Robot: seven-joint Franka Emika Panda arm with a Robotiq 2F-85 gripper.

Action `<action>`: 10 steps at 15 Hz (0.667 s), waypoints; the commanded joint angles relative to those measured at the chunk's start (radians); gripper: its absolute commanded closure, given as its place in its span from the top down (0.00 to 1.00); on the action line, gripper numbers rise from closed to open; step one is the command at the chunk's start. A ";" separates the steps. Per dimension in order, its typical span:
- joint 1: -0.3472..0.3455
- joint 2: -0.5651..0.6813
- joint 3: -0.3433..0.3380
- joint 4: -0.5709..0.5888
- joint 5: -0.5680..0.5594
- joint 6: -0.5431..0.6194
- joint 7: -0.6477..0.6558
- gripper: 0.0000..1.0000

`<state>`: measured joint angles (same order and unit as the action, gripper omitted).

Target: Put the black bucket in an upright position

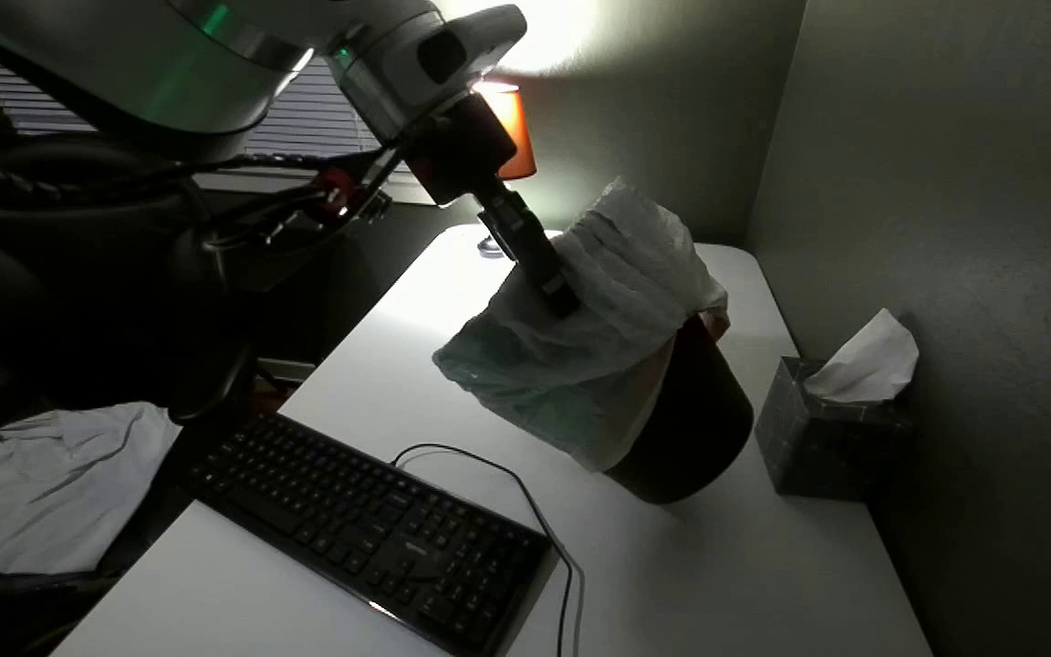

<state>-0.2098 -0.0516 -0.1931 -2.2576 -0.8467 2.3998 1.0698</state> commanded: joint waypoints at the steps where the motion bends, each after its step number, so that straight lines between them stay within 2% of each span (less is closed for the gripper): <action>1: -0.009 -0.072 -0.022 -0.027 0.219 0.026 -0.168 0.01; 10: -0.046 -0.110 -0.054 0.001 0.660 -0.028 -0.496 0.01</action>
<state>-0.2496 -0.1348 -0.2327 -2.2574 -0.3297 2.4024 0.6889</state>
